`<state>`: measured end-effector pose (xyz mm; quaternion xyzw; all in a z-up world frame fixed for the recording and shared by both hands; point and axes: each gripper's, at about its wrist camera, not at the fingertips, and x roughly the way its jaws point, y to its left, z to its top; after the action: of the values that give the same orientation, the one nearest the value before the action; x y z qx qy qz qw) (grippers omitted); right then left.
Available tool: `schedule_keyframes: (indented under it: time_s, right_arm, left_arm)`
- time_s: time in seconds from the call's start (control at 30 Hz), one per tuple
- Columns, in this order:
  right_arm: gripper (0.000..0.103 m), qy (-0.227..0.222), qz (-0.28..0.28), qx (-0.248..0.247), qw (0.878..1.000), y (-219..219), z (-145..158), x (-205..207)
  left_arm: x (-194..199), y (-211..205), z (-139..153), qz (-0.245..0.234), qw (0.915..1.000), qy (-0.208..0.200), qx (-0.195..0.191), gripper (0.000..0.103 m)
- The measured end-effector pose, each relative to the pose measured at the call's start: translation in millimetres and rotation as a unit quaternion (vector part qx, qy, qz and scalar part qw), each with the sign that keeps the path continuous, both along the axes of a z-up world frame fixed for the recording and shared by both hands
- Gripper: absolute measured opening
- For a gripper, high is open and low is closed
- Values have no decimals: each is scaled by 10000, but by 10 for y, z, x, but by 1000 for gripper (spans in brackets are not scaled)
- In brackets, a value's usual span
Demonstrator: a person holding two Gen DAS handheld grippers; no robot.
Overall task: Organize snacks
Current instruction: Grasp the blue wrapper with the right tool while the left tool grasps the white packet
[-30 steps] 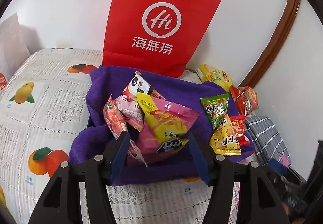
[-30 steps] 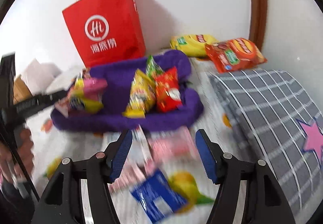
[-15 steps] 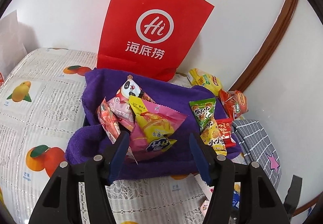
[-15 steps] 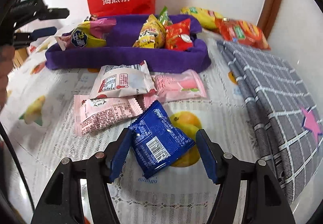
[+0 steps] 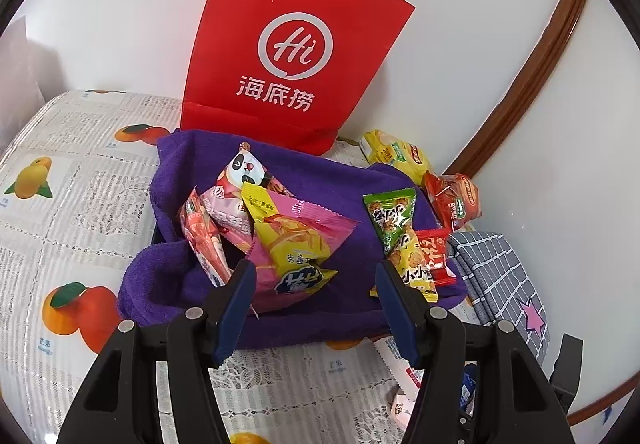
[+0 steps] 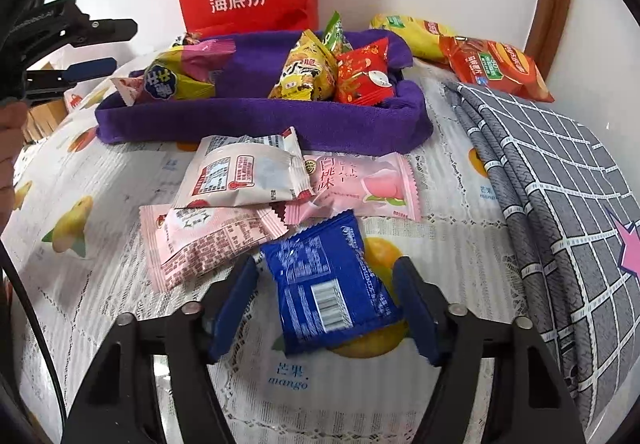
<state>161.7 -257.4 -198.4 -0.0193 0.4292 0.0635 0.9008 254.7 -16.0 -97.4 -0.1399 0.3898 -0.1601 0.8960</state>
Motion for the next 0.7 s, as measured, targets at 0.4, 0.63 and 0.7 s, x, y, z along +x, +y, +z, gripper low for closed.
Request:
schedule_keyframes:
  time_s: [0.4, 0.63, 0.7]
  right_arm:
    - [48, -101, -461, -110, 9988, -266, 18, -190]
    - [49, -61, -755, 482, 9960, -522, 3, -204]
    - [49, -47, -754, 359, 9965, -483, 2, -197]
  left_arm:
    - [-154, -248, 72, -527, 9983, -194, 137, 60]
    - [-282, -613, 23, -1193, 9920, -130, 382, 60]
    - [-310, -730, -30, -1336, 9901, -18, 442, 61]
